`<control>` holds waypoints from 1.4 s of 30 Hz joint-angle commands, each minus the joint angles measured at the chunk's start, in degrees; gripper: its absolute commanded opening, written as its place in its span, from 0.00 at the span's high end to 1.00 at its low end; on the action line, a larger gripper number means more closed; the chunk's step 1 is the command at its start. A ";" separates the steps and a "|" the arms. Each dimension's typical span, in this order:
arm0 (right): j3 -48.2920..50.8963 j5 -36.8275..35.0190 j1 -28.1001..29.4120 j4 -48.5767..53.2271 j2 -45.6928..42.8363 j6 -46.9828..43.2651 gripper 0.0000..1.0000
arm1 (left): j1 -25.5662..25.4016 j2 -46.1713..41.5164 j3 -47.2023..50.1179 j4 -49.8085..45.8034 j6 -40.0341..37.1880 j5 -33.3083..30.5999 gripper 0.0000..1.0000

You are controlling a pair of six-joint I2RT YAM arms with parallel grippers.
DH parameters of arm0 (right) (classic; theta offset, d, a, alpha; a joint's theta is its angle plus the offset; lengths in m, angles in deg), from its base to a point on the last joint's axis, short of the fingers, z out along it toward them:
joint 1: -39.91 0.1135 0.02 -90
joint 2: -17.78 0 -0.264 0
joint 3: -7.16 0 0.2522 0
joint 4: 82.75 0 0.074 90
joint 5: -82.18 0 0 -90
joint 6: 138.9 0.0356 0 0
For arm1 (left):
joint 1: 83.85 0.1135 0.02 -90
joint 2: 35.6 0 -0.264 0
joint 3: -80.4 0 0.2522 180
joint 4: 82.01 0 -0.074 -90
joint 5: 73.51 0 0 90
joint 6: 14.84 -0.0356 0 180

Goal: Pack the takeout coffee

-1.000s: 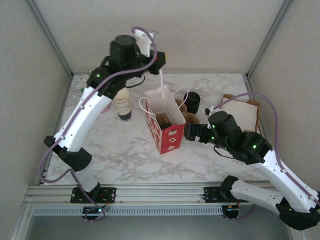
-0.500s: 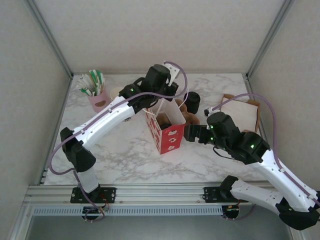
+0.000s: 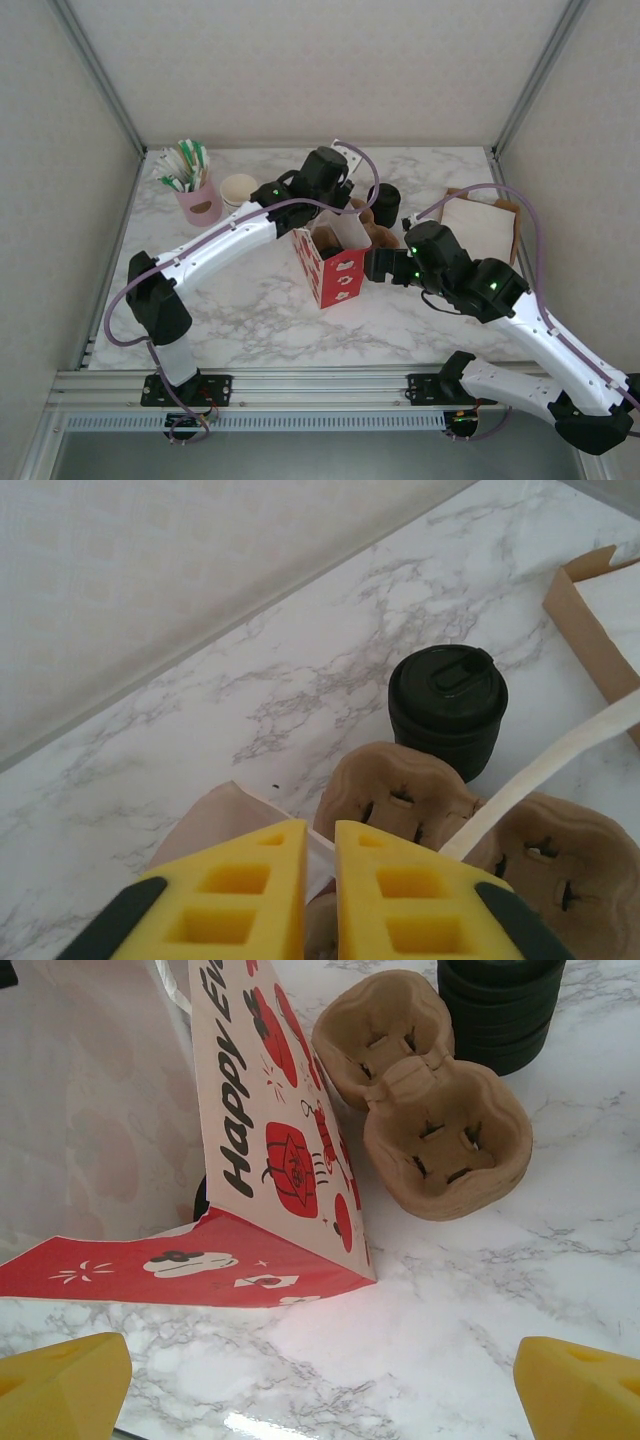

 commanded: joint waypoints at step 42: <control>0.84 -0.36 -0.35 10.18 -11.39 9.55 0.01 | 4.76 -51.93 30.33 6.43 24.81 7.27 0.00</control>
